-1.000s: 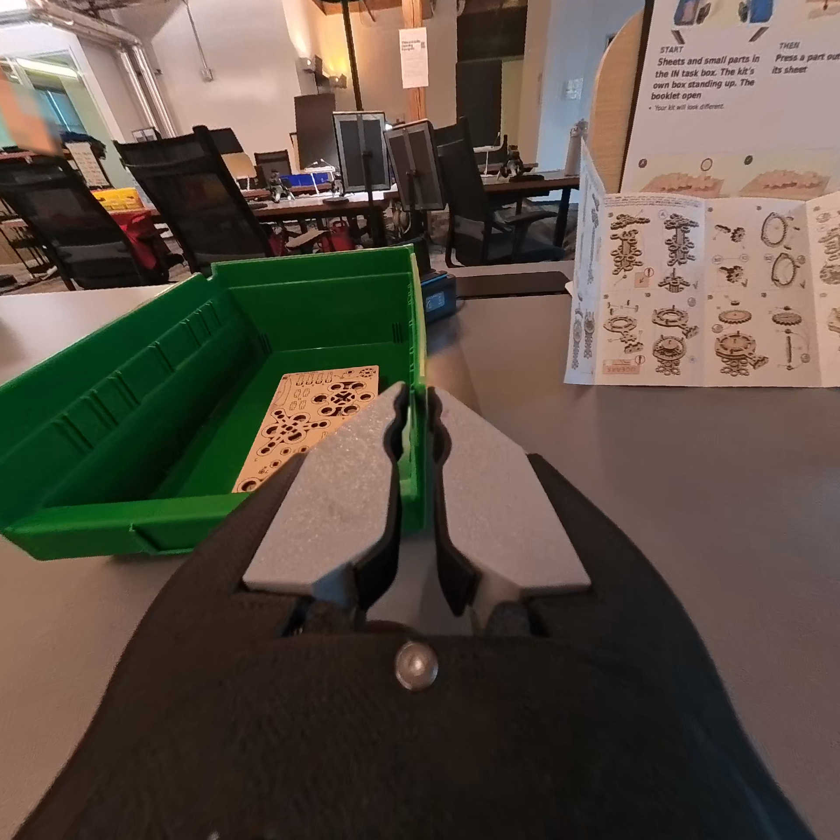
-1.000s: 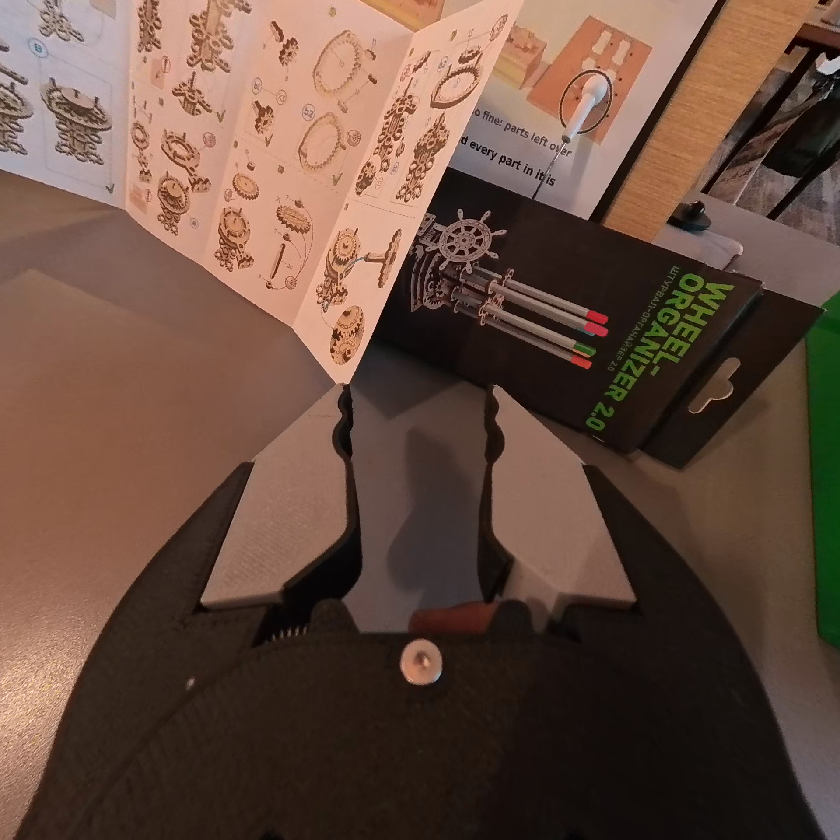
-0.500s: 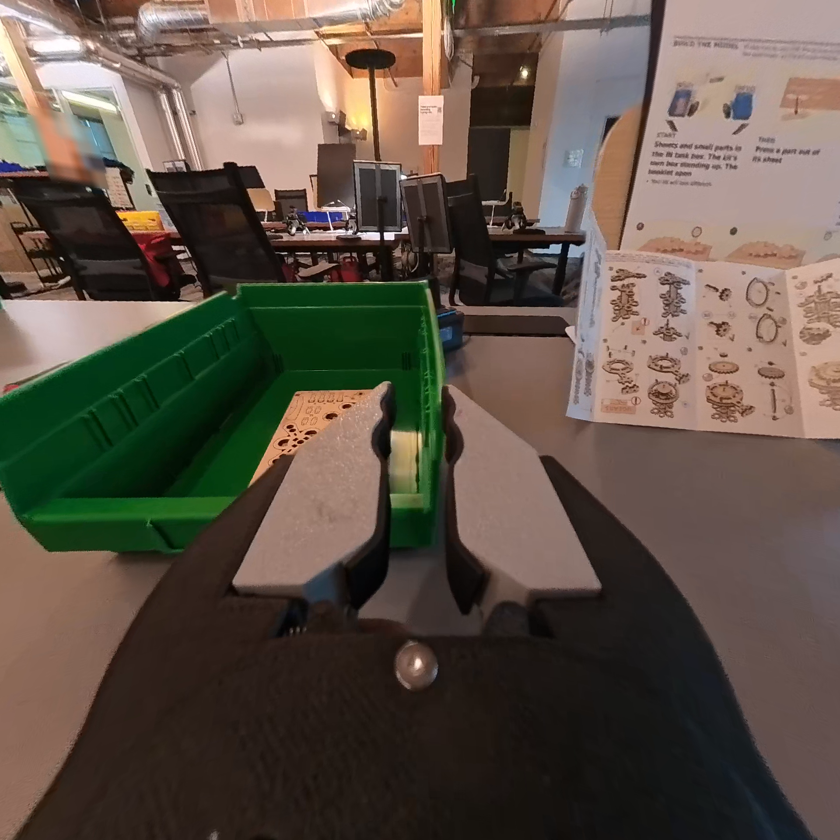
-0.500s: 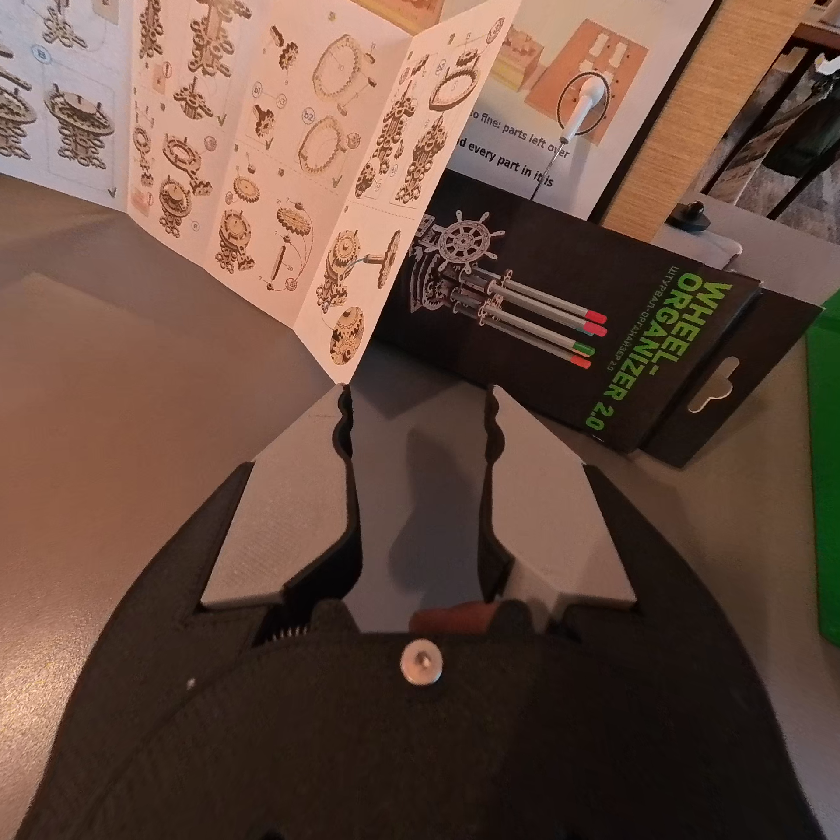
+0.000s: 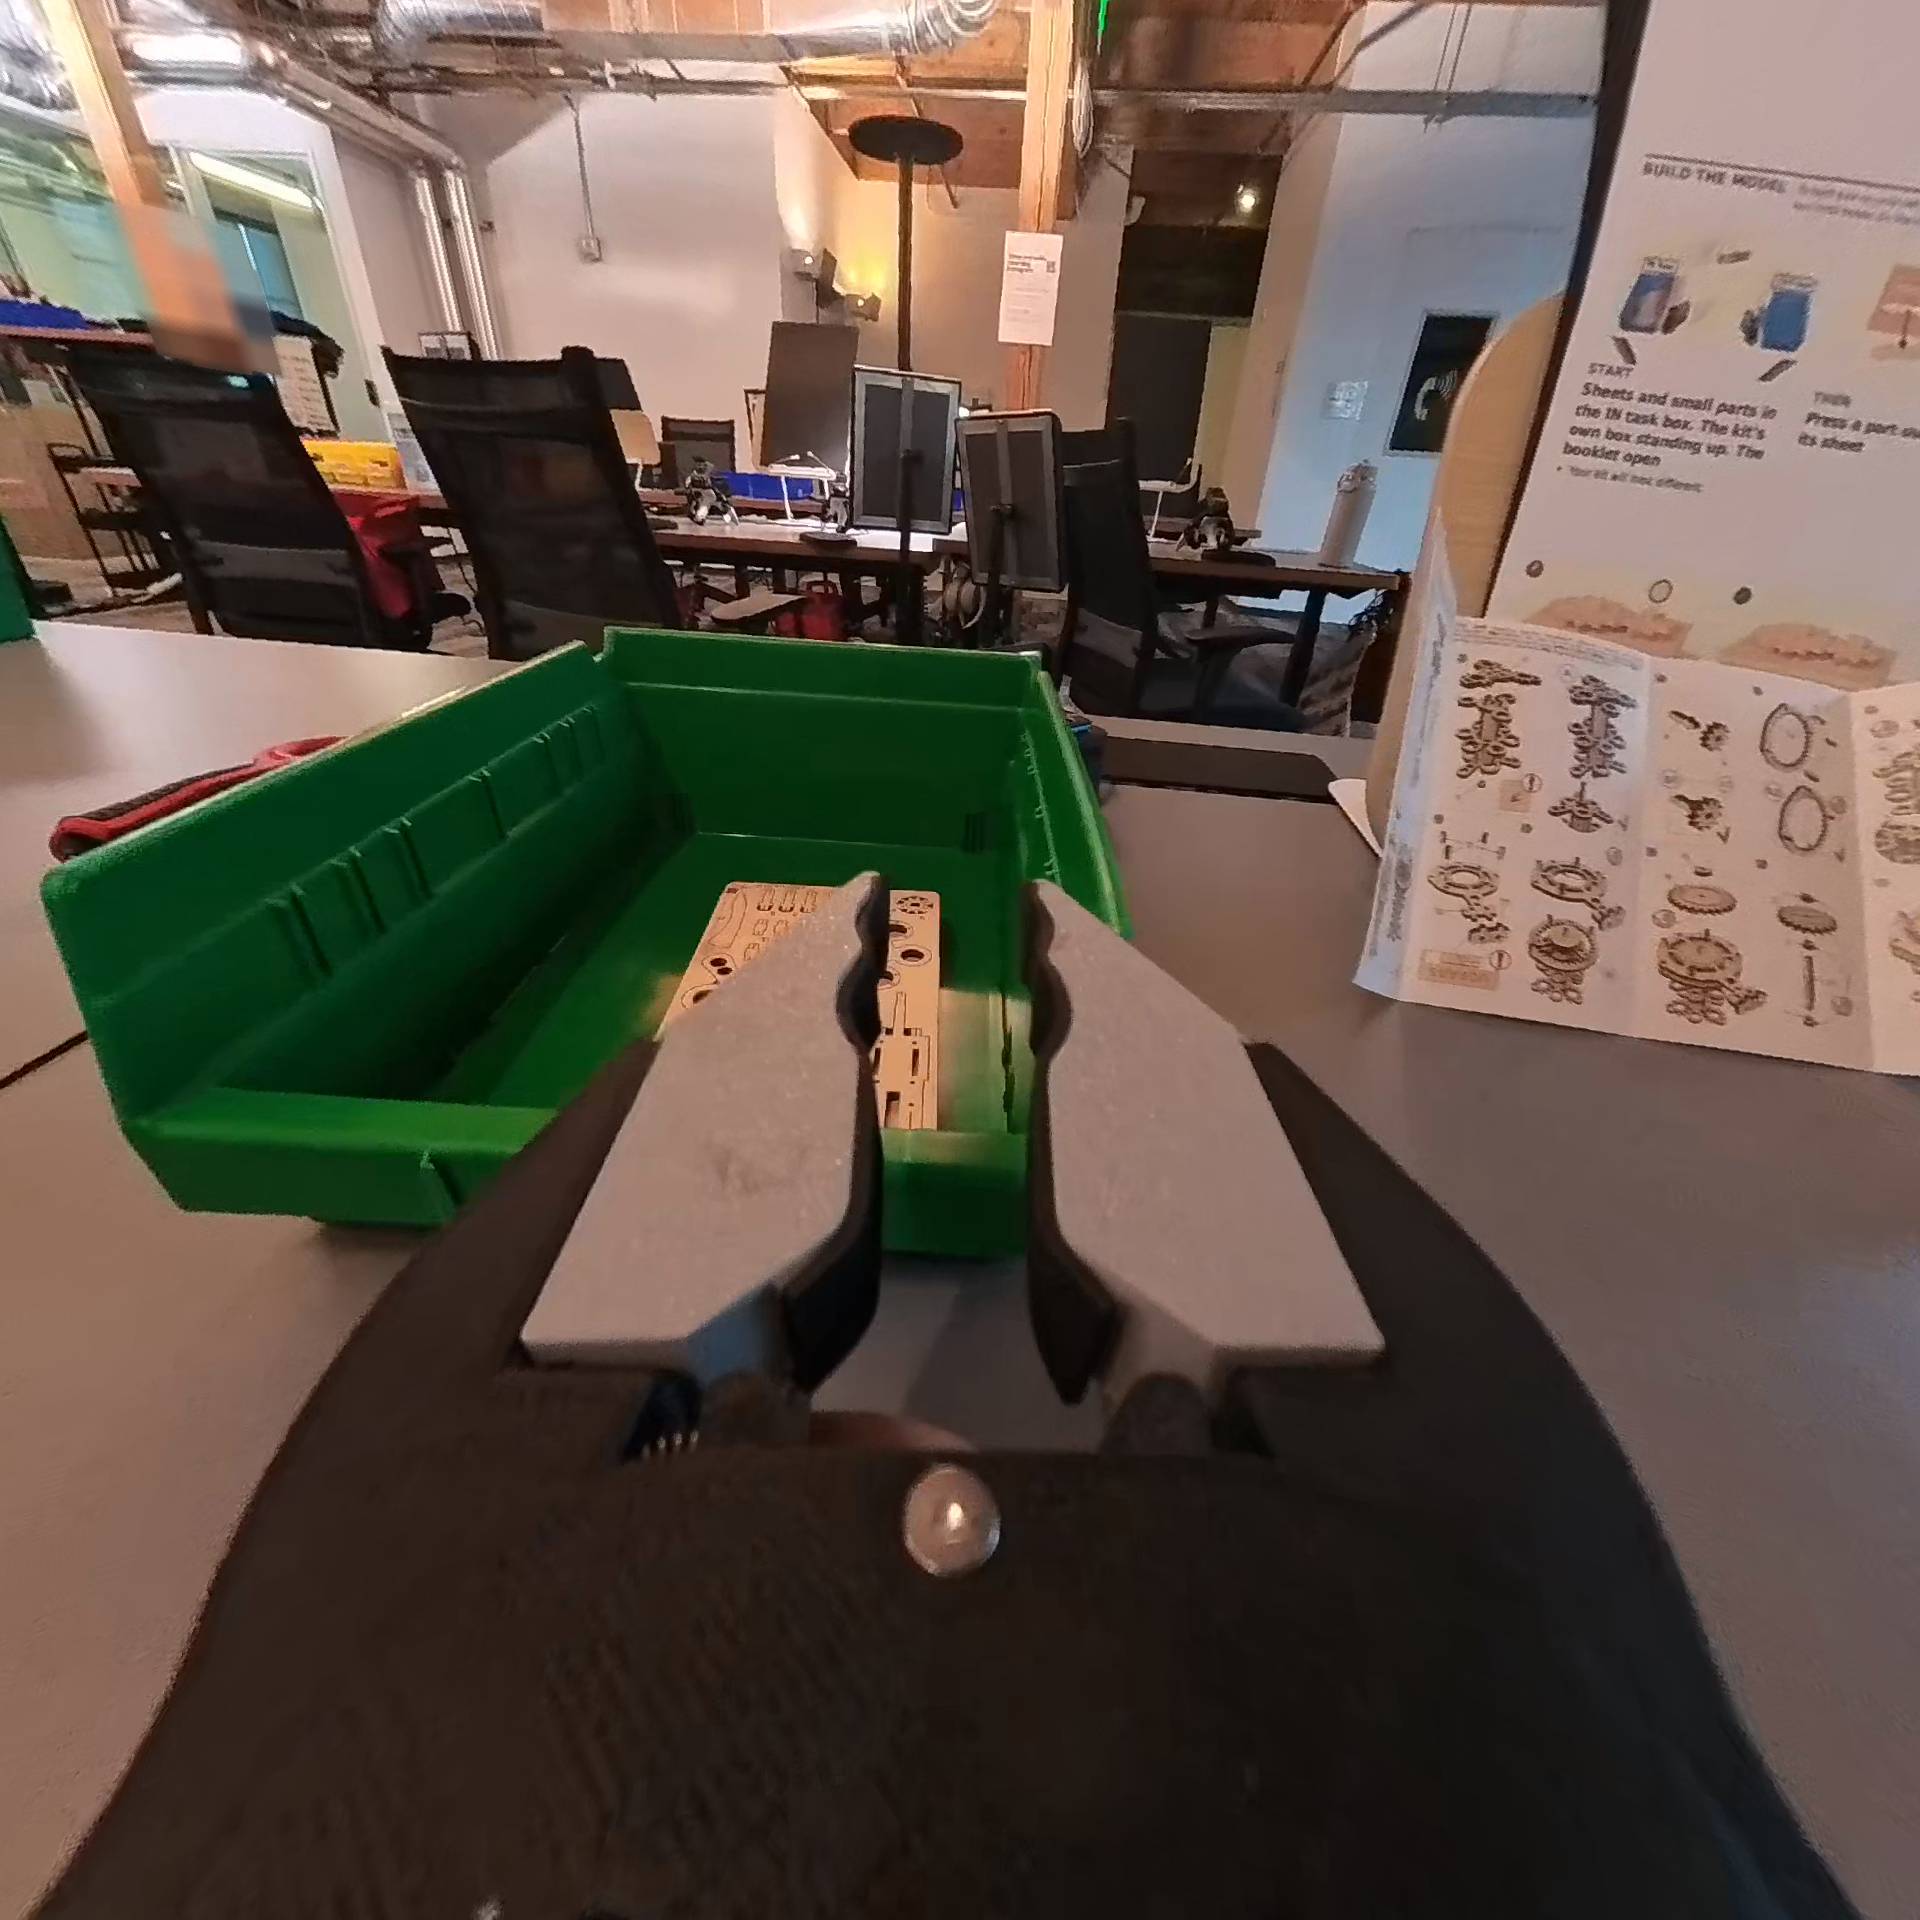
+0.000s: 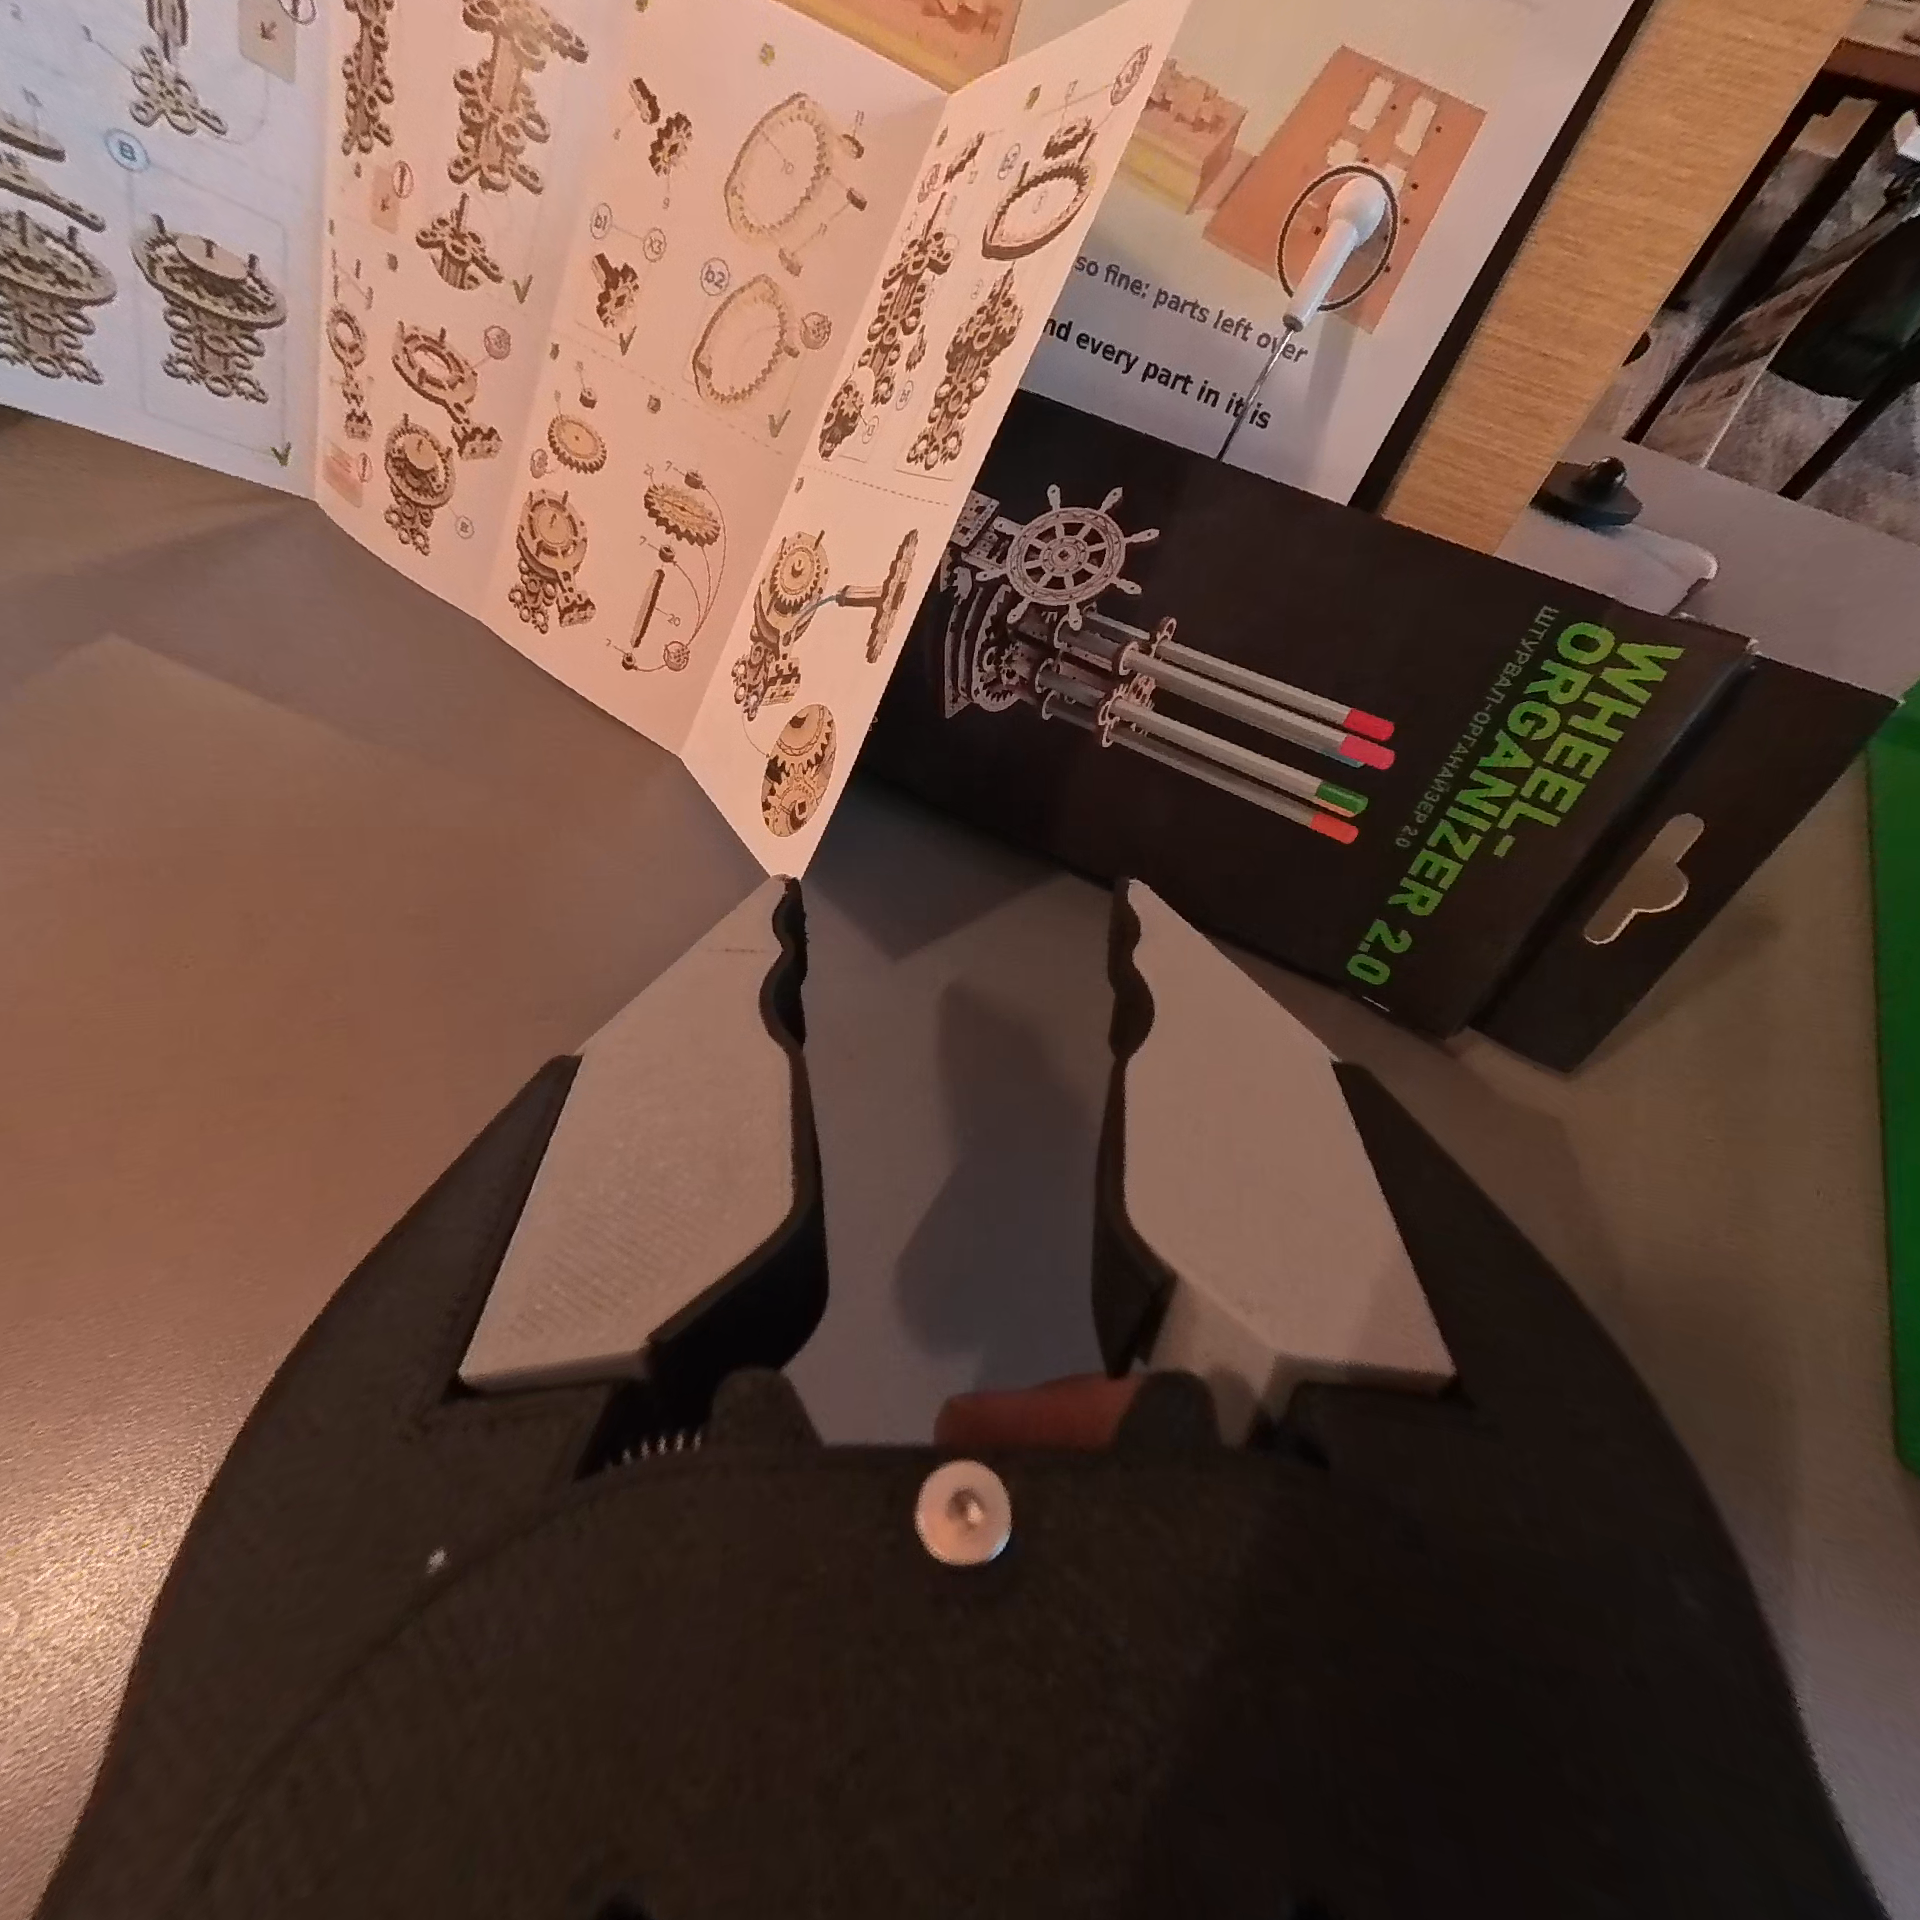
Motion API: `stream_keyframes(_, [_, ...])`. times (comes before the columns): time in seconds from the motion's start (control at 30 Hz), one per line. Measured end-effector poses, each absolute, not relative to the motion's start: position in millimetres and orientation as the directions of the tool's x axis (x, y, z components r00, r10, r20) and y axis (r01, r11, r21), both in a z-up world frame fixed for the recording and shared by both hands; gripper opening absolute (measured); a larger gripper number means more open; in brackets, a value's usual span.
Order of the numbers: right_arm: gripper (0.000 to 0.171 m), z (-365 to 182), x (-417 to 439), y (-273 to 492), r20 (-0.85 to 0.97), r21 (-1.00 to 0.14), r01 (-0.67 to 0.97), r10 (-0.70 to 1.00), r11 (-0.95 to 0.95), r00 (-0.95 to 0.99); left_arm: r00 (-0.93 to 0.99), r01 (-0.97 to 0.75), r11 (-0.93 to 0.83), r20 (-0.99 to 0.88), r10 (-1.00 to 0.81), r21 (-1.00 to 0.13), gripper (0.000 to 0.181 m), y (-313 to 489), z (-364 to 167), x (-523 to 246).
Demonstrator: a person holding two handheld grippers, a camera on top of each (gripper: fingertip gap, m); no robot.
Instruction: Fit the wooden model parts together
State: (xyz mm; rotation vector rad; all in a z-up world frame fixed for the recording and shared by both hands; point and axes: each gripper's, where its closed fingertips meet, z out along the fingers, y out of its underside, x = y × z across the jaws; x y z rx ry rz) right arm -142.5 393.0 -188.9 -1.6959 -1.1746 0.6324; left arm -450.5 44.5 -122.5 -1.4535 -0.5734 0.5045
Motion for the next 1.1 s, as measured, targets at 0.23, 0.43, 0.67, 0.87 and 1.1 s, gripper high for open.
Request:
stream_keyframes(0.23, [0.056, -189, -142, 394, 0.087, -0.903, 0.418, 0.909, -0.1, 0.407, 0.764, 0.014, 0.068, 0.054, 0.643, -0.998, 0.025, 41, -114, -459])
stream_keyframes(0.43, [0.056, -189, -142, 394, 0.091, -0.902, 0.421, 0.909, -0.098, 0.407, 0.759, 0.012, 0.082, 0.062, 0.648, -0.997, 0.026, 36, -108, -470])
stream_keyframes(0.67, [0.056, -189, -142, 394, 0.093, -0.902, 0.421, 0.909, -0.097, 0.407, 0.759, 0.008, 0.054, 0.041, 0.65, -0.999, 0.03, 36, -110, -475])
stream_keyframes(0.87, [0.056, -189, -142, 394, 0.093, -0.903, 0.42, 0.909, -0.095, 0.406, 0.763, 0.041, 0.025, 0.047, 0.645, -0.999, 0.04, 39, -119, -479])
stream_keyframes(1.1, [0.056, -189, -143, 393, 0.094, -0.903, 0.42, 0.91, -0.093, 0.404, 0.751, 0.068, 0.002, 0.053, 0.658, -0.998, 0.046, 39, -133, -488])
